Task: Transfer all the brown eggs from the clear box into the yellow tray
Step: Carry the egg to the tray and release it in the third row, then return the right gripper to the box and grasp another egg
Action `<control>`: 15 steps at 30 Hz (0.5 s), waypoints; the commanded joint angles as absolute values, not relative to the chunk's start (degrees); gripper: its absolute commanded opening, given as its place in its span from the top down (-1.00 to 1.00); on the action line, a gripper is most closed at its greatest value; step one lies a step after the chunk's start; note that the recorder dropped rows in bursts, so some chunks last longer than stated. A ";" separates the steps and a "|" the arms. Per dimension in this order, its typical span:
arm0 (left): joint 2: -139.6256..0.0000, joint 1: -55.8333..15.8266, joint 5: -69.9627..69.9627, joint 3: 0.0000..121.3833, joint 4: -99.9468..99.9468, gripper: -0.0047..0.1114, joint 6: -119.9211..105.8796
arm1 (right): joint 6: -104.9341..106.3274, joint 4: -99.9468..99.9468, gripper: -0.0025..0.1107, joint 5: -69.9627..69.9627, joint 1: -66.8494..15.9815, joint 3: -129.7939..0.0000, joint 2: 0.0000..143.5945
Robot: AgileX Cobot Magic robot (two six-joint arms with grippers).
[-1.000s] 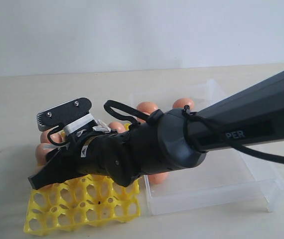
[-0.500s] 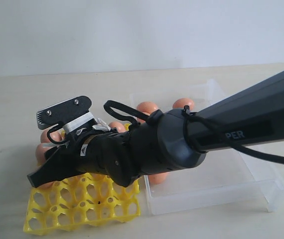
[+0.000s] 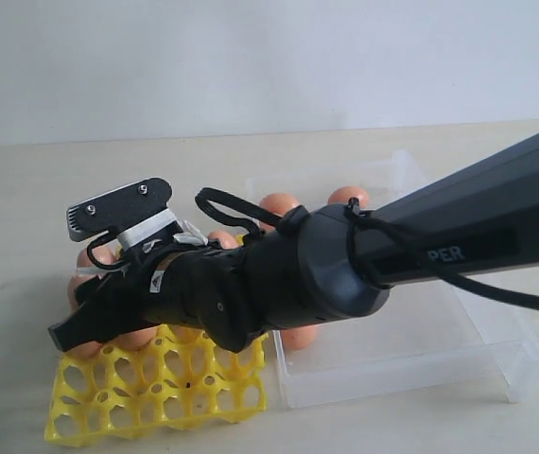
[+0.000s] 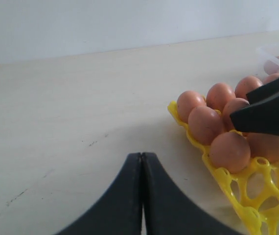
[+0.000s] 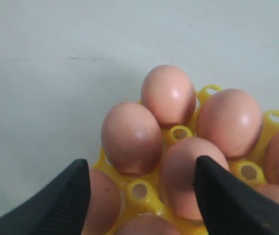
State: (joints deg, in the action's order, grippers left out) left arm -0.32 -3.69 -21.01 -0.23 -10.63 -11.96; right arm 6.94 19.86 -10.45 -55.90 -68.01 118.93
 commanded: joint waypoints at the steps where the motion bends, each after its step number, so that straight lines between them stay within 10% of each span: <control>1: 0.00 -3.93 -20.46 0.00 -10.68 0.92 -11.79 | 7.44 19.50 -0.12 -11.78 -56.01 -68.45 117.46; 7: 0.00 -3.93 -20.46 0.00 -10.68 0.92 -11.79 | 15.98 19.36 0.04 3.20 -56.01 -68.45 104.06; 10: 0.00 -3.93 -20.46 0.00 -10.68 0.92 -11.79 | 23.61 15.99 0.89 25.18 -55.77 -68.45 94.12; 15: 0.00 -3.93 -20.46 0.00 -10.68 0.92 -11.79 | 1.82 -4.55 0.94 33.33 -50.72 -68.45 86.37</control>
State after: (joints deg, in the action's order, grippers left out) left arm -0.32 -3.69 -21.01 -0.23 -10.63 -11.96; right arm 8.22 2.37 31.67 -53.98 -68.01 88.39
